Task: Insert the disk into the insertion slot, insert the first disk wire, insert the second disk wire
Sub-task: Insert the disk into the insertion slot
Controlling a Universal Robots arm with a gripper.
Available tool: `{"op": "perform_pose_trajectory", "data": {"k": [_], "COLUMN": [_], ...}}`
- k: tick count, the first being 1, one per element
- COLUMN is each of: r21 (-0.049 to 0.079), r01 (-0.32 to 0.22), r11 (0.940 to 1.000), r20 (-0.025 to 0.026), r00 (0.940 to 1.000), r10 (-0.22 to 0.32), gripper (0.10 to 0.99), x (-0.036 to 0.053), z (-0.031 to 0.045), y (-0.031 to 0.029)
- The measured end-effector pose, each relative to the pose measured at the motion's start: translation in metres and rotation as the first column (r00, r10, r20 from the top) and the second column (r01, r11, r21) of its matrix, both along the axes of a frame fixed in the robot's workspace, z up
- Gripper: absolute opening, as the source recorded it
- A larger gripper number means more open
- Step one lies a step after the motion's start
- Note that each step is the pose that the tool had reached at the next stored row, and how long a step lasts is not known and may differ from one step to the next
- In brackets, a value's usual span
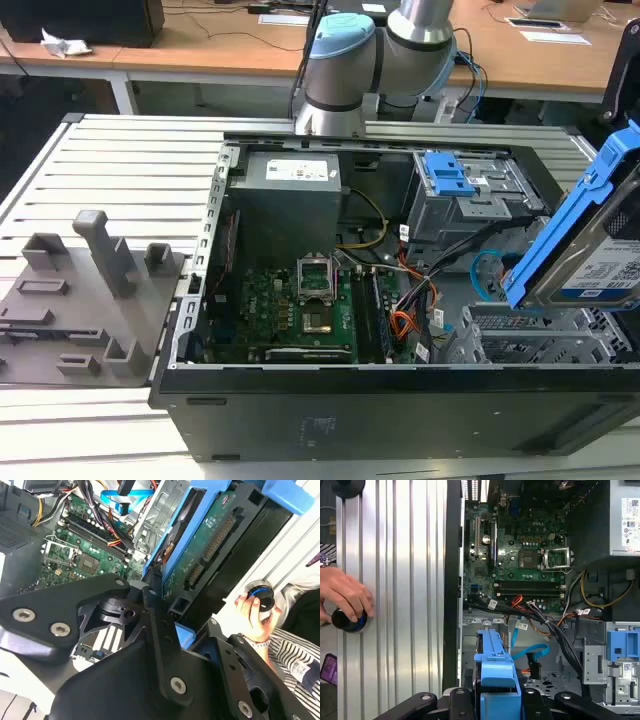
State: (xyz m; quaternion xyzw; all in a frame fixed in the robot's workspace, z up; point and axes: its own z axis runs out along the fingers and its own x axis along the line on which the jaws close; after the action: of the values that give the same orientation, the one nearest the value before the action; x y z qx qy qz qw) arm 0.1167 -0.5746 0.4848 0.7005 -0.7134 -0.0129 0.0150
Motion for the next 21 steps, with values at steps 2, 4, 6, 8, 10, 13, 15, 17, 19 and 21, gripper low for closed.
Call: {"op": "perform_pose_trajectory", "data": {"k": [2, 4, 6, 8, 10, 13, 15, 17, 19, 21], "r21": [0.000, 0.000, 0.000, 0.000, 0.000, 0.000, 0.000, 0.000, 0.000, 0.000], "r01": [0.000, 0.000, 0.000, 0.000, 0.000, 0.000, 0.000, 0.000, 0.000, 0.000], "r11": [1.0000, 1.0000, 1.0000, 1.0000, 1.0000, 1.0000, 1.0000, 1.0000, 1.0000, 1.0000], "r20": [0.0000, 0.0000, 0.0000, 0.0000, 0.0000, 0.0000, 0.0001, 0.0000, 0.0000, 0.0000], "r00": [1.0000, 1.0000, 1.0000, 1.0000, 1.0000, 1.0000, 1.0000, 1.0000, 1.0000, 1.0000], "r10": [0.000, 0.000, 0.000, 0.000, 0.000, 0.000, 0.000, 0.000, 0.000, 0.000], "gripper": [0.365, 0.365, 0.365, 0.365, 0.365, 0.365, 0.365, 0.365, 0.365, 0.365], "x": [0.0000, 0.0000, 0.0000, 0.0000, 0.0000, 0.0000, 0.0000, 0.0000, 0.0000, 0.0000], "z": [-0.0006, -0.0030, -0.0055, -0.0070, -0.0087, -0.0113, -0.0143, -0.0185, -0.0202, -0.0217], "y": [0.0000, 0.0000, 0.0000, 0.0000, 0.0000, 0.0000, 0.0000, 0.0000, 0.0000, 0.0000]}}
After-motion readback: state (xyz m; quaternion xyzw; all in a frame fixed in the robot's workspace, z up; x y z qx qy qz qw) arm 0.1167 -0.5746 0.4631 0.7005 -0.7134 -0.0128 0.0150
